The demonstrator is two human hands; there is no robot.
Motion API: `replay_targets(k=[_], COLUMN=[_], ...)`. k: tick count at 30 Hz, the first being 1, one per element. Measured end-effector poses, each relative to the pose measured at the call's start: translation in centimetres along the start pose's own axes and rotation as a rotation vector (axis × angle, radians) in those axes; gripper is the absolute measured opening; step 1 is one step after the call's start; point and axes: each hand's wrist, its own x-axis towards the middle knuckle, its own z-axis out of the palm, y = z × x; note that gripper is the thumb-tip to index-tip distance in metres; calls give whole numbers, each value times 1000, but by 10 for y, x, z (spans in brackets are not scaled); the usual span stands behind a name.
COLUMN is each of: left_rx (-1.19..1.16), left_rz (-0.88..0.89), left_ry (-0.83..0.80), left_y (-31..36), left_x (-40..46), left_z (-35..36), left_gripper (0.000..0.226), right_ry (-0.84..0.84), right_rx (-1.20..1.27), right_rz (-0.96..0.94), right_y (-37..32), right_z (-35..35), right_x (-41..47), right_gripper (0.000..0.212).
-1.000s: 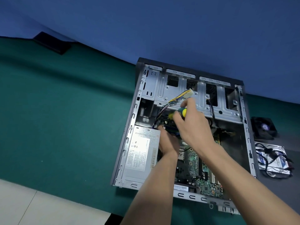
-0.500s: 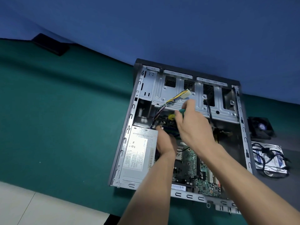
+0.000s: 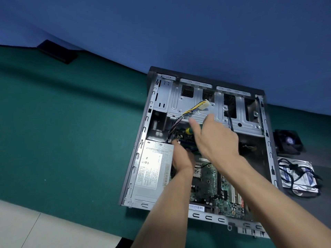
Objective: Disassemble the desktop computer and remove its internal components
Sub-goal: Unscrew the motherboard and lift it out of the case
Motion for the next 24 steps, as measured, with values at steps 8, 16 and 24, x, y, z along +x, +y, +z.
replay_targets(k=[8,16,24], left_rx=[322,1617,1196], left_rz=[3,534,515], left_ry=[70,-264,-584], left_y=[6,42,94], left_x=[-4,-2,25], left_z=[-3,-23,-85], left_gripper=[29,46,16], right_ry=[-74,57,48], right_rx=[300,564,571], right_rz=[-55,-6,-35], right_y=[23,18,5], right_z=[7,16,15], right_x=[-6,-4,-5], right_gripper=[26,21,24])
